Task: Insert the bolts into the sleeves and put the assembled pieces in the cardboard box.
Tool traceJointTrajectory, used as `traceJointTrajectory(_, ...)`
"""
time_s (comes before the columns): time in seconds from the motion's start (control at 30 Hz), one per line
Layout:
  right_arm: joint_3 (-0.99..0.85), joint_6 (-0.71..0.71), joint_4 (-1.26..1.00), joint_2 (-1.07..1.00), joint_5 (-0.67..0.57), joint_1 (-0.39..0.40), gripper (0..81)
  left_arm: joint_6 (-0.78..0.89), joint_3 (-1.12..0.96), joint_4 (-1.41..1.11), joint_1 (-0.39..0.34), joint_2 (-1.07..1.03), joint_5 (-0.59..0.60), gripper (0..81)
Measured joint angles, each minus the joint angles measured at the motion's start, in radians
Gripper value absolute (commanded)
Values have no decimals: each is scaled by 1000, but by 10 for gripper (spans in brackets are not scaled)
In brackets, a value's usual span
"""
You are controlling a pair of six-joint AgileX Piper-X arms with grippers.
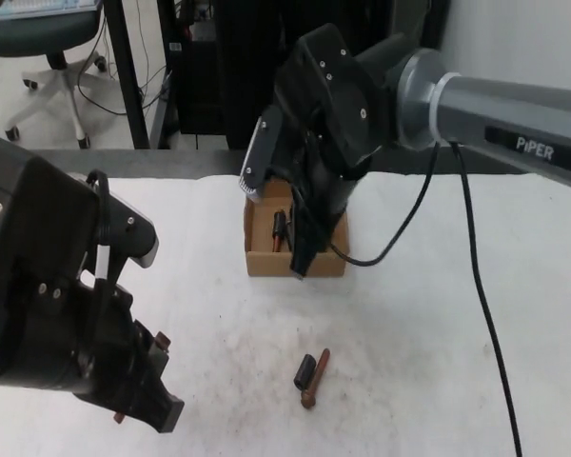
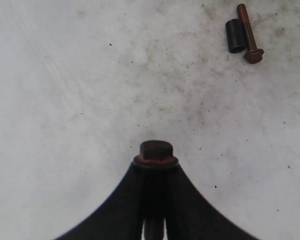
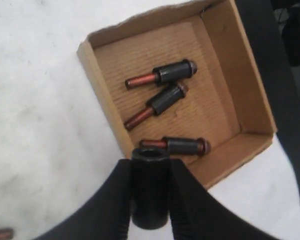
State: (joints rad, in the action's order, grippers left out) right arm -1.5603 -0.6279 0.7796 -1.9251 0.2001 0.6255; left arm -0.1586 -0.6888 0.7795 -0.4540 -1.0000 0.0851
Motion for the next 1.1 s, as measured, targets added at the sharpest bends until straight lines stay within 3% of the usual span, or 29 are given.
traceJointTrajectory(0.1,0,84,100,6,-1,-2,8,0,0,-2,0,0,0,2)
traceJointTrajectory(0.27,27,217,223,6,-157,-32,8,0,0,-2,0,0,8,2)
traceJointTrajectory(0.5,100,319,285,6,-249,-48,8,2,0,-2,0,0,84,2)
traceJointTrajectory(0.63,104,408,290,15,-417,-48,8,27,0,-47,0,3,126,2)
traceJointTrajectory(0.7,107,476,241,36,-551,-48,8,63,0,-93,0,14,133,2)
traceJointTrajectory(0.93,134,548,78,162,-698,-59,8,197,0,-317,0,96,133,2)
traceJointTrajectory(1.1,310,603,-258,349,-776,-74,8,308,14,-527,0,152,110,2)
